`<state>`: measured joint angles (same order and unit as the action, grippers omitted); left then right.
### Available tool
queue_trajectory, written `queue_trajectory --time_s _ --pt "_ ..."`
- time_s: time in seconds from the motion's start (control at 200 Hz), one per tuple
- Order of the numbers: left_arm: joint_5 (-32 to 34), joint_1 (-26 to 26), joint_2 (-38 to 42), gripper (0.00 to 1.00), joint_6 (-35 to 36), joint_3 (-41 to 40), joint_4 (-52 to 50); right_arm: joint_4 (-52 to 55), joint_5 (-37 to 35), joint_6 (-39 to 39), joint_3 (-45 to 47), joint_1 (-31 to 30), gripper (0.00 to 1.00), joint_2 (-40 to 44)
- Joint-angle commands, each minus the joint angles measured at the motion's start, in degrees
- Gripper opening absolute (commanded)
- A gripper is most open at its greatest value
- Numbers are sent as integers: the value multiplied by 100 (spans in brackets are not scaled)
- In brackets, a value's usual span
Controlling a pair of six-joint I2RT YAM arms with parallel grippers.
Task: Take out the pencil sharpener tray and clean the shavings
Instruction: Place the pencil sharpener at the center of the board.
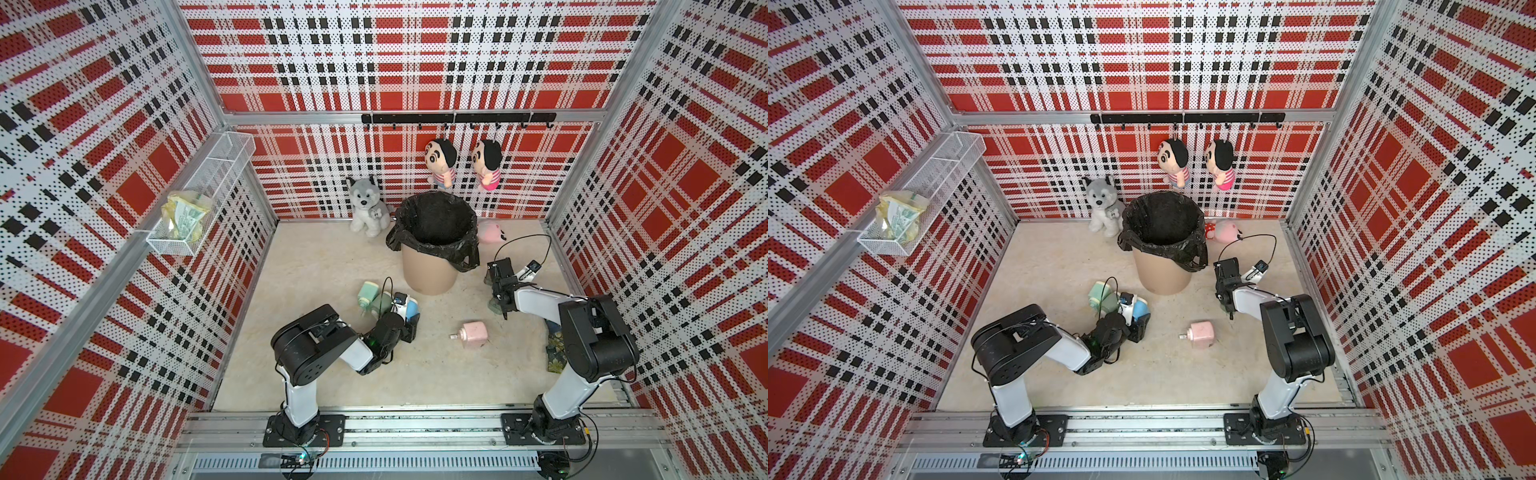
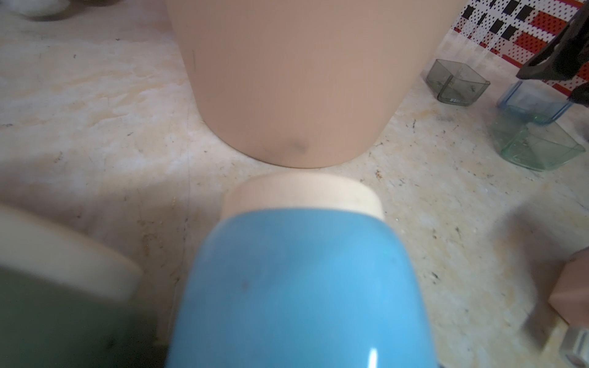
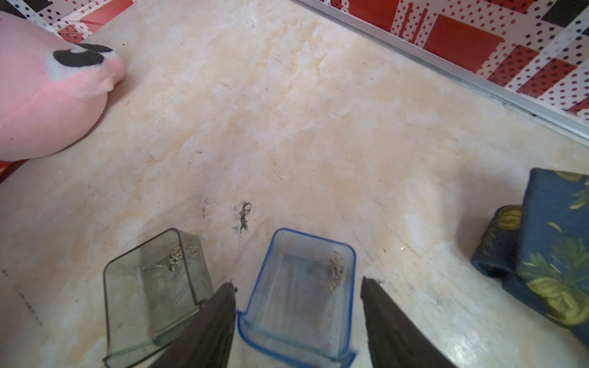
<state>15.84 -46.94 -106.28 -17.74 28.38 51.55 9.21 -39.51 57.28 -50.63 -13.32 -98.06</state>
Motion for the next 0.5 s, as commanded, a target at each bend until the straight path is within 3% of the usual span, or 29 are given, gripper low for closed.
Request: queue_trajectory --time_s 0.0,0.21,0.496 --pt "-82 78 62 56 -72 -170 -316 170 -122 184 18 -47 66 -60" --pt "-146 97 149 58 -94 -210 -313 116 -77 267 142 -83 68 -36" --pt "-143 41 652 90 -72 -255 -494 -165 -48 -347 301 -93 79 857"
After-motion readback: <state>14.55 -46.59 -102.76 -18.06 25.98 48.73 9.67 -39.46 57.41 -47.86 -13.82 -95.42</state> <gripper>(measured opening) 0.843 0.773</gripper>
